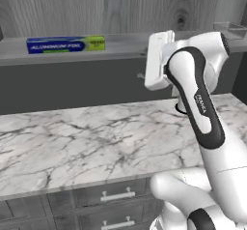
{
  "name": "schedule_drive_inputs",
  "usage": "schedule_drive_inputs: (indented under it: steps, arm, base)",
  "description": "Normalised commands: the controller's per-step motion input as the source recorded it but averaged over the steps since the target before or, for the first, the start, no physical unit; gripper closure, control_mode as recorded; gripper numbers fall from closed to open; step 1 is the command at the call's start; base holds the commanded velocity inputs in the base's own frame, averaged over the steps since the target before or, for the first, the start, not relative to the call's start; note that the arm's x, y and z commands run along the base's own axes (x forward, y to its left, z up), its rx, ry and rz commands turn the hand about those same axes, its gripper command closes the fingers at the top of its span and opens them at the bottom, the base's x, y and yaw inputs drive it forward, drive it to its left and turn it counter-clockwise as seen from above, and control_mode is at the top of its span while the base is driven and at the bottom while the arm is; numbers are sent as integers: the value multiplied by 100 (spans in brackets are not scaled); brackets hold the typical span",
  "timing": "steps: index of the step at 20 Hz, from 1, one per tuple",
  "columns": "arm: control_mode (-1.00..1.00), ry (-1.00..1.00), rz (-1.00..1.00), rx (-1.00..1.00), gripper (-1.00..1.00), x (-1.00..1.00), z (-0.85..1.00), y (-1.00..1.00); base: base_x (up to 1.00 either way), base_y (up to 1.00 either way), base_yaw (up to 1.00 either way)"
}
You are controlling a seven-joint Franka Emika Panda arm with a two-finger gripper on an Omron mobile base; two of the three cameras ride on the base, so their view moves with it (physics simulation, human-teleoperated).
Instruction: Retrieve the tupperware and aluminum foil from the cabinet and place them on the dining counter near the plate with garlic and shrimp to prepare for storing leftovers.
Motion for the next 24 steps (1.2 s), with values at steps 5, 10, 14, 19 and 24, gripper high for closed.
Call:
schedule_drive_inputs:
  steps: [5, 10, 14, 19, 24]
  arm:
    - [-100, 19, -1, 26, -100, 38, 44, 6]
    - [-100, 6, -4, 14, -100, 56, 0, 5]
    - [-100, 18, 0, 5, -100, 68, 0, 24]
    - [-100, 20, 0, 0, -100, 67, 1, 21]
    - [-100, 13, 0, 0, -100, 67, 0, 6]
  base:
    - [0, 0, 0]
    - [0, 0, 0]
    - [0, 0, 0]
    - [0, 0, 0]
    - [0, 0, 0]
